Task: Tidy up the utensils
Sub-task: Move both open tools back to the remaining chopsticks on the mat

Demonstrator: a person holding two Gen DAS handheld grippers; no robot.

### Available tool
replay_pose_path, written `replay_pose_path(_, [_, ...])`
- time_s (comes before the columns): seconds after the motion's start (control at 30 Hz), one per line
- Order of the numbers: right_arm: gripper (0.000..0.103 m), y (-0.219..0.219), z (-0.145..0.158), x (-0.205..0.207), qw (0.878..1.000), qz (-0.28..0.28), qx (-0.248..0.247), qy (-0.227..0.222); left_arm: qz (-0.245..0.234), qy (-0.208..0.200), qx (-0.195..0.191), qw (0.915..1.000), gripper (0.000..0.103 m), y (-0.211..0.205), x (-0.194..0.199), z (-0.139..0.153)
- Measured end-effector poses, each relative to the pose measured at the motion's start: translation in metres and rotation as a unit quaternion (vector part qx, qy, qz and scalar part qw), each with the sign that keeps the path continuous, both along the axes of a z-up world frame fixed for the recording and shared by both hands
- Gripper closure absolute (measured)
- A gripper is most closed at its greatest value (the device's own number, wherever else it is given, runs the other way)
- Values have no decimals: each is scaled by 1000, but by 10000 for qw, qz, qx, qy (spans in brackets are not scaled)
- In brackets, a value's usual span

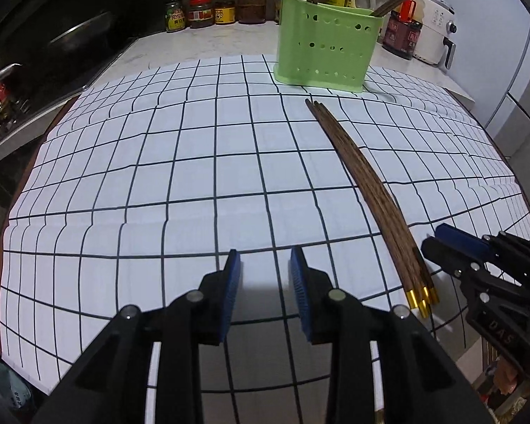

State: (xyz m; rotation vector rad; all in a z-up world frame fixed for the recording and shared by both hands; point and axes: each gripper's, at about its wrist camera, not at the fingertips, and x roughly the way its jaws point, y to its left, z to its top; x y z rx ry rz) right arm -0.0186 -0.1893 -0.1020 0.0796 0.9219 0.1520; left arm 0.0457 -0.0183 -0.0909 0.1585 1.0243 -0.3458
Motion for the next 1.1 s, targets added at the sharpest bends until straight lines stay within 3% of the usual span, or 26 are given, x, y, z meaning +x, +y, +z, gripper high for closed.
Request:
replay_pose_path(0.17, [91,4,-2,5,9999,110,-6,13,19,-54,-11,10000,74,0,0,0])
replay_pose_path(0.53, [92,1,-8,13,9999,122,-45,105,261,-26,-44,9996,74,9,5,2])
replay_pose_path(0.9, [92,-2,-8,16,9996,159,-193,156,-259,265,-183,9991,74,-22,1,-3])
replay_pose_path(1.1, [88,-10,-11,16,9995,266,46,185,-390,399,-205,9982,74,-35,2,-6])
